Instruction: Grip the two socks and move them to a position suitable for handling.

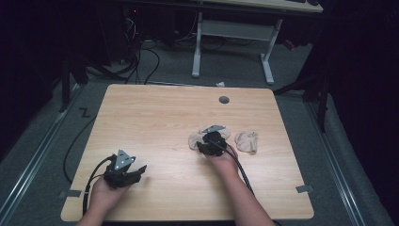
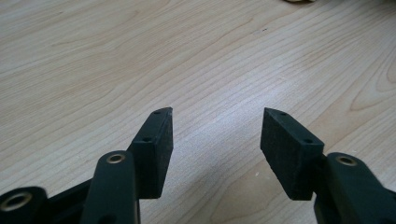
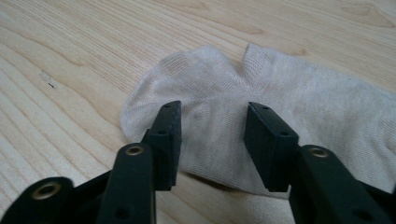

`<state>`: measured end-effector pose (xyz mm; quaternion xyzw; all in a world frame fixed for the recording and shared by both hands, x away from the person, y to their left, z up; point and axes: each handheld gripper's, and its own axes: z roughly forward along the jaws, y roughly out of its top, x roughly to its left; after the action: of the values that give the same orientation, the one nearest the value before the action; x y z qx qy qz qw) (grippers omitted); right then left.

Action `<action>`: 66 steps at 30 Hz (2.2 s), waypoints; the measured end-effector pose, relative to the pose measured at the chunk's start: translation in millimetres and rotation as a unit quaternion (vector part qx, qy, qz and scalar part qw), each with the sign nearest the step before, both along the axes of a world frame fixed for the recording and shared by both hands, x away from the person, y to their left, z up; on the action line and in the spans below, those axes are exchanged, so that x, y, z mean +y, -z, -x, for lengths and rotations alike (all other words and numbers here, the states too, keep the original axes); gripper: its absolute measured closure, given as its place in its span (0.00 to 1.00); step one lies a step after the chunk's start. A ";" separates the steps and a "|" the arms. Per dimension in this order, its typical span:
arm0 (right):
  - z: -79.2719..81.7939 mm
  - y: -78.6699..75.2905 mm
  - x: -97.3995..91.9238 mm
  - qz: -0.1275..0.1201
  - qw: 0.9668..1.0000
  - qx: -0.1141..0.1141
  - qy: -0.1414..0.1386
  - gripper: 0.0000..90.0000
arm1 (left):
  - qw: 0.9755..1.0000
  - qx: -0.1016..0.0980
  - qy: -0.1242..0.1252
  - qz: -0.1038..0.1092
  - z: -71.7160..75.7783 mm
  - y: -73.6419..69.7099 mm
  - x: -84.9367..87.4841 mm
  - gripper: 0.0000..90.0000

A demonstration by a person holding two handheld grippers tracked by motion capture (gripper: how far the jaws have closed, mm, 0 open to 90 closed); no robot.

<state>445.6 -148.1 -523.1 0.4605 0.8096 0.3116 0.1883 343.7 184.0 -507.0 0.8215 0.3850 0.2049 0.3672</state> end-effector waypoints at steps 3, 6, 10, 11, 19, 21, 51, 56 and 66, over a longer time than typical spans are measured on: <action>1.6 -0.9 0.4 0.003 1.000 0.003 -0.003 0.70 | 1.000 0.000 0.000 0.001 -0.2 0.0 0.0 0.49; 7.7 -0.6 -0.2 -0.001 1.000 0.004 -0.006 0.70 | 1.000 0.000 0.000 0.000 -0.1 0.0 -0.1 0.49; 22.9 -0.5 -0.9 0.002 1.000 -0.001 -0.015 0.79 | 1.000 0.001 0.001 0.000 -0.3 0.8 -1.0 0.50; 25.7 -0.4 -1.5 0.002 1.000 -0.002 -0.017 0.84 | 1.000 0.002 0.002 -0.001 -0.1 0.7 -1.6 0.50; 59.8 -0.9 -6.1 -0.001 0.999 -0.001 -0.040 0.94 | 1.000 0.002 0.006 -0.004 0.5 1.5 -4.5 0.50; 72.1 -1.1 -6.8 0.001 0.999 0.000 -0.049 0.94 | 1.000 0.002 0.006 -0.005 0.6 1.7 -4.8 0.50; 108.5 -0.9 28.3 0.026 0.994 -0.018 -0.104 0.94 | 1.000 0.002 0.011 -0.006 0.8 2.4 -8.3 0.50; 111.1 -14.6 21.0 0.001 0.995 -0.042 -0.096 0.95 | 1.000 0.003 0.010 -0.006 0.2 1.9 -7.2 0.50; 121.0 -53.6 5.4 -0.053 0.990 -0.101 -0.083 0.95 | 1.000 0.004 0.011 -0.005 -0.5 2.6 -8.3 0.50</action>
<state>324.6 -142.6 -469.5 0.3675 0.8040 0.4136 0.2178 344.2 175.7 -509.6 0.8286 0.3763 0.1991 0.3634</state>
